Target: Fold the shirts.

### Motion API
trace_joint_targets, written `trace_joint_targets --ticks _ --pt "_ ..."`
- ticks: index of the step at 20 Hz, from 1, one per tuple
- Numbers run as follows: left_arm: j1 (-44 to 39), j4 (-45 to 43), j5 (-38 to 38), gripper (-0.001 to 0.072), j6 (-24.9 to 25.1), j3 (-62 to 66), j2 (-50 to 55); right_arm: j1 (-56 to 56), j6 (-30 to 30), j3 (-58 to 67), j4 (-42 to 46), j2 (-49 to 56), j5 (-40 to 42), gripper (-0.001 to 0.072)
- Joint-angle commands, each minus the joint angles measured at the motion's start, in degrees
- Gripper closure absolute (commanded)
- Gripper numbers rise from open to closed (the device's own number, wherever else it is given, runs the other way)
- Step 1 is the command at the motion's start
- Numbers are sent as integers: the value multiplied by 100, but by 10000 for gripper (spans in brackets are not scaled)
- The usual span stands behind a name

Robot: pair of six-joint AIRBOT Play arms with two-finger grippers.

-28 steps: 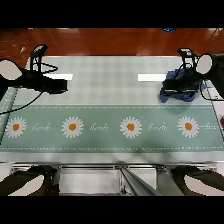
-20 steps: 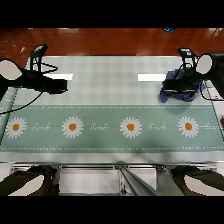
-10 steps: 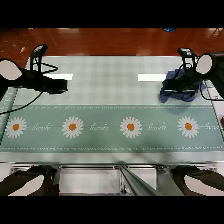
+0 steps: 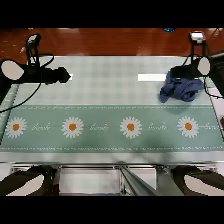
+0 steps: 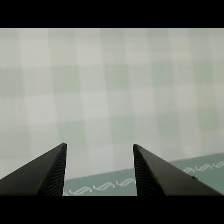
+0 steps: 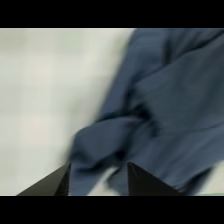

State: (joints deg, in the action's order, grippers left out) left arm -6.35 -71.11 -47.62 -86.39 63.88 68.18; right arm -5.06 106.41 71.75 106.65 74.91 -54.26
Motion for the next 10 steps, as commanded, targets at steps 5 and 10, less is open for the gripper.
trace_joint_targets --ticks 5,10 --pt "66 -4 1025 199 -7 0 278 1517 575 -2 -492 968 890 296" --pt "68 -7 1056 199 -7 0 483 1637 457 173 -809 1996 1158 296"
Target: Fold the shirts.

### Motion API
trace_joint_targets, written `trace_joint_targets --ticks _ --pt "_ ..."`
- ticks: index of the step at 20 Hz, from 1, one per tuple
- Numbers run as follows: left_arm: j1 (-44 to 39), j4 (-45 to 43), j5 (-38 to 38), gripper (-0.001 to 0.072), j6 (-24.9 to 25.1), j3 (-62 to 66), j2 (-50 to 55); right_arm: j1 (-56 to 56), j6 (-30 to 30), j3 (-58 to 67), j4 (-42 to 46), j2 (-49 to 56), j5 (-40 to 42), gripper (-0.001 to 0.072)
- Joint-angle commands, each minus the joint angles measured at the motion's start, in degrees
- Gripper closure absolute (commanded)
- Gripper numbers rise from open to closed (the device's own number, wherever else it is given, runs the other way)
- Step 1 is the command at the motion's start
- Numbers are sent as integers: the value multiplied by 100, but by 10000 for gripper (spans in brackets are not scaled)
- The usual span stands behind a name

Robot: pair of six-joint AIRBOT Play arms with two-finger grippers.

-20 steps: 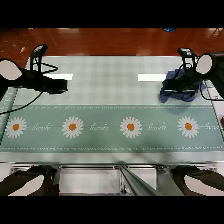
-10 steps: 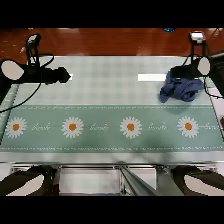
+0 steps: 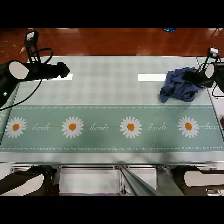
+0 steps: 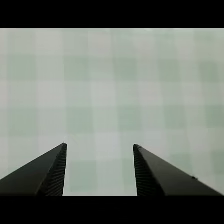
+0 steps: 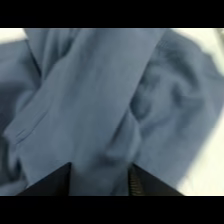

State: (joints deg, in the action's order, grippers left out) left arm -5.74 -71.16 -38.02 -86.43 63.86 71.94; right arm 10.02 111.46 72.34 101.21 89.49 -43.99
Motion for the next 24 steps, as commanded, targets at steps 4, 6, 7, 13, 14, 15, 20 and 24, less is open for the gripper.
trace_joint_targets --ticks 4,6,7,13,14,15,20,24 --pt "118 -7 13 199 33 105 101 118 -798 431 -1217 999 -417 453" --pt "487 -4 -350 199 170 577 7 118 -1434 702 -1620 907 -793 687" --pt "732 0 -649 199 170 909 -66 116 -1716 953 -1755 785 -988 688" --pt "1561 -2 -2323 199 588 1305 -1193 -59 -2312 2894 -2155 -518 -1305 688" --pt "1572 20 -2385 200 586 1021 -1482 -120 -2378 3185 -2157 -715 -1305 688" --pt "1569 98 -2428 200 584 713 -1740 -201 -2430 3484 -2164 -909 -1305 688" --pt "1410 1019 -2494 200 579 -901 -2822 -752 -2684 4607 -2188 -1572 -1279 688" --pt "1274 1593 -3001 200 590 -1189 -2865 -1440 -3193 4614 -2465 -2096 -1587 688"
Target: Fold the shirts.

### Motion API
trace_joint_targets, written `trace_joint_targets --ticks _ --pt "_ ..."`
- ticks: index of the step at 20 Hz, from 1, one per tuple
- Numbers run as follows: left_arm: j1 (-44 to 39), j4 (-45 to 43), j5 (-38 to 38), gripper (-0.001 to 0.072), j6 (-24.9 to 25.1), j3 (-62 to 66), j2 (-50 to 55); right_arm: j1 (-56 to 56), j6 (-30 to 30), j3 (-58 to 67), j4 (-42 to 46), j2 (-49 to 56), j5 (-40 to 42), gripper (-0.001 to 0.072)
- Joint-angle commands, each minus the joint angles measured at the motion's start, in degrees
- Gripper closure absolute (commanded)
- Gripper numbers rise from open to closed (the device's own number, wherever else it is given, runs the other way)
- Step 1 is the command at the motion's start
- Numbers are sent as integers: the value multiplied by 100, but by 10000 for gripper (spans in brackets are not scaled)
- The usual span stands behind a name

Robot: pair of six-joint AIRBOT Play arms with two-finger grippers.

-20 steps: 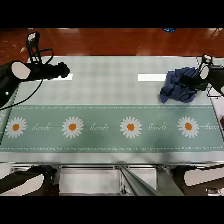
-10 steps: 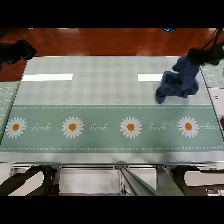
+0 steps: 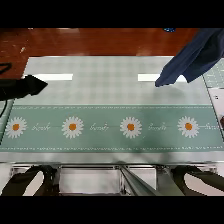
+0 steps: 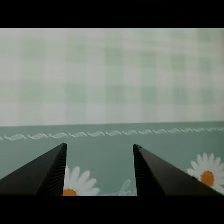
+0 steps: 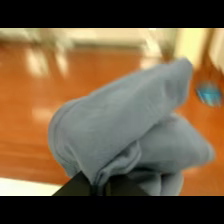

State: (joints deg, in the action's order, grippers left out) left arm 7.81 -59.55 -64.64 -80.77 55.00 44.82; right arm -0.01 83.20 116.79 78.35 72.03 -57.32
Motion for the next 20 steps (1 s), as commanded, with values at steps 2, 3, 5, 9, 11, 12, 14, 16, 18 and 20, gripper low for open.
trace_joint_targets --ticks 2,3,5,9,11,12,14,16,18,20 --pt "-68 431 -297 199 63 -304 -151 -861 -516 164 -304 -494 -584 688" --pt "-59 428 -282 200 63 -304 -149 -1121 -553 162 -358 -544 -756 688" --pt "-59 428 -223 200 63 -304 -140 -1670 -551 39 -420 -540 -1154 688" --pt "-63 428 -125 200 66 -304 -140 -2791 -551 -1447 -597 -417 -1178 688" --pt "-61 361 -118 200 66 -304 -140 -3239 -369 -2330 -623 -175 -905 688" --pt "-59 297 -118 200 63 -304 -138 -3432 -260 -2774 -769 11 -675 688" --pt "-59 229 -127 200 63 -306 -133 -3753 -247 -3449 -1333 466 -234 688" --pt "-59 227 -136 200 61 -306 -96 -4096 -332 -3727 -1563 940 -4 688" --pt "-59 227 -175 200 61 -310 -17 -4358 -334 -3729 -1530 1272 247 688" --pt "-70 229 -210 200 61 -323 83 -4400 -225 -3729 -1631 1445 455 677"
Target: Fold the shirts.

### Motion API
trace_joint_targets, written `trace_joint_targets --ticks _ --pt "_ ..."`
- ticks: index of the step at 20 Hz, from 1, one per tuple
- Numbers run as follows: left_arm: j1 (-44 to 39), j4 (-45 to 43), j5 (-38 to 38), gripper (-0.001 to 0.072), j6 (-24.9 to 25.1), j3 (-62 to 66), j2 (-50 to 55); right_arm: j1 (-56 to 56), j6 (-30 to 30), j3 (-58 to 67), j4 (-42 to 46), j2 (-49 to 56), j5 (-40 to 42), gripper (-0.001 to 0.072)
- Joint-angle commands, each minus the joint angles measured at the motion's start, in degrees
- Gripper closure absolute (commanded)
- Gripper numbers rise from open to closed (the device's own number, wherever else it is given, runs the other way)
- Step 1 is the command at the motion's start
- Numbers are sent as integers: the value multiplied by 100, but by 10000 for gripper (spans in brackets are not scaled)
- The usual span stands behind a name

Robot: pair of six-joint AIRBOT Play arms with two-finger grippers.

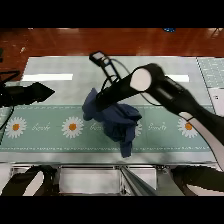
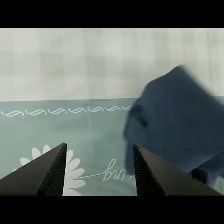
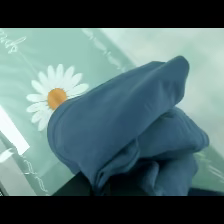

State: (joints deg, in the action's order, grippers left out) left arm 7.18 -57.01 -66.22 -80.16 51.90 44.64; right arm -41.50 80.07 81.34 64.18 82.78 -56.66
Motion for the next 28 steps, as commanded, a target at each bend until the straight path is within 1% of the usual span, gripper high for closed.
trace_joint_targets --ticks 1,2,3,5,6,8,10,12,14,15,17,18,20,22,24,26,27,28 --pt "-15 -13 -50 200 0 -46 157 -197 155 -184 -227 404 398 512" --pt "-31 -13 -48 200 0 -81 214 -68 151 -153 -181 389 326 307" --pt "-44 -26 -57 200 31 -111 275 203 208 -39 -26 343 33 303" --pt "-35 -170 -162 200 315 -125 391 1010 365 216 380 68 -640 303" --pt "-35 -385 -216 200 315 -125 426 1587 417 249 575 -210 -861 304" --pt "-35 -737 -341 200 286 -177 492 2861 710 146 1099 -807 -1263 305" --pt "-37 -758 -289 200 133 -562 505 4151 780 -577 1198 -1502 -1316 306" --pt "-35 -584 -125 200 -122 -1224 507 5226 761 -1884 1036 -2249 -1196 306" --pt "-44 208 -42 200 -109 -1904 610 5954 343 -3366 396 -2949 -1047 307" --pt "-44 710 -7 200 162 -2170 697 6164 122 -4048 35 -3254 -999 307" --pt "-66 1644 33 200 962 -2533 949 6236 -9 -5038 -413 -3644 -857 307" --pt "-157 1895 85 200 1169 -2603 1080 6234 -83 -5445 -706 -3753 -822 307" --pt "-544 2240 393 200 1311 -2597 1390 6234 -286 -5984 -1152 -3801 -778 307" --pt "-1038 2634 778 199 1541 -2535 1700 6234 -289 -6181 -1187 -3801 -763 307" --pt "-1523 2660 1180 200 1541 -2374 2065 6234 -284 -6183 -1215 -3801 -767 307" --pt "-1714 2634 1279 201 1543 -2153 2479 6234 -286 -6183 -1244 -3801 -881 307" --pt "-1694 2575 1185 238 1493 -2017 2675 6234 -286 -6186 -1268 -3801 -1005 308" --pt "-1628 2485 1014 516 1502 -1867 2861 6234 -286 -6186 -1311 -3801 -1130 307"
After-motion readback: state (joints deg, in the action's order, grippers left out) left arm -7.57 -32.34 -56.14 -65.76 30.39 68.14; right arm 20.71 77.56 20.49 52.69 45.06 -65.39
